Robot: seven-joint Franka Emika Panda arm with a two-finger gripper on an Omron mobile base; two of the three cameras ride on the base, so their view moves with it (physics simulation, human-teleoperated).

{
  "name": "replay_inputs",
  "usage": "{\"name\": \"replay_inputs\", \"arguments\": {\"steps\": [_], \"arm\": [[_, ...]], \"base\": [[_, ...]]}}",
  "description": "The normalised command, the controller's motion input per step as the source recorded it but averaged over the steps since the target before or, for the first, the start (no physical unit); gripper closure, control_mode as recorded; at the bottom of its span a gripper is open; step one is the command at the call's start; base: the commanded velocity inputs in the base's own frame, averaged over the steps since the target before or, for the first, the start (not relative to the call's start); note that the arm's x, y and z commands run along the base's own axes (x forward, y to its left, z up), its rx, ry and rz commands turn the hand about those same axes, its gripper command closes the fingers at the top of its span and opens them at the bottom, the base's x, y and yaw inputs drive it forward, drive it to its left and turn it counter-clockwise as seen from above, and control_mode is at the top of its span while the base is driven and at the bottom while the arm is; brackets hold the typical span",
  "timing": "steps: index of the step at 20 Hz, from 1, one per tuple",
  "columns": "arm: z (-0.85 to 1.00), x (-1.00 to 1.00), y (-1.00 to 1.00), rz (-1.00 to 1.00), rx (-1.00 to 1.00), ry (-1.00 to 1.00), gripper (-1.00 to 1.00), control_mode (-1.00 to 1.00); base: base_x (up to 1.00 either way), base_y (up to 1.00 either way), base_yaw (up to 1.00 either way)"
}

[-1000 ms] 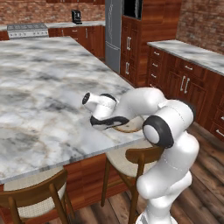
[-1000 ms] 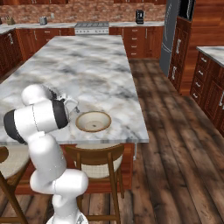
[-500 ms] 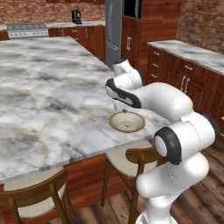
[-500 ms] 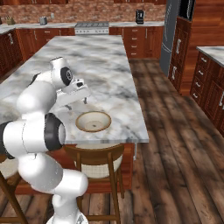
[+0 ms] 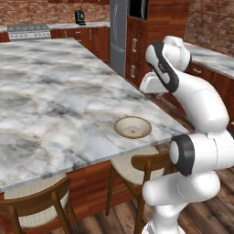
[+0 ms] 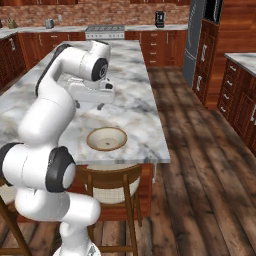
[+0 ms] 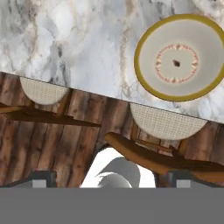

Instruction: Pick up the bowls from the cabinet and place each bowl in front of a stool on the dining counter.

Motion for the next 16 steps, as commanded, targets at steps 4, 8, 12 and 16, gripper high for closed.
{"name": "replay_inputs", "arguments": {"steps": [4, 8, 12, 16], "arm": [[0.61, -0.78, -0.36, -0.10, 0.17, 0.00, -1.00, -1.00], [0.12, -0.78, 0.00, -0.10, -0.14, -0.10, -1.00, -1.00], [0.27, -0.87, 0.00, -0.09, -0.16, -0.23, -1.00, -1.00], [0.39, -0.99, -0.01, -0.09, -0.05, -0.32, -1.00, -1.00]], "base": [[0.00, 0.00, 0.00], [0.00, 0.00, 0.00], [0.00, 0.00, 0.00], [0.00, 0.00, 0.00]]}}
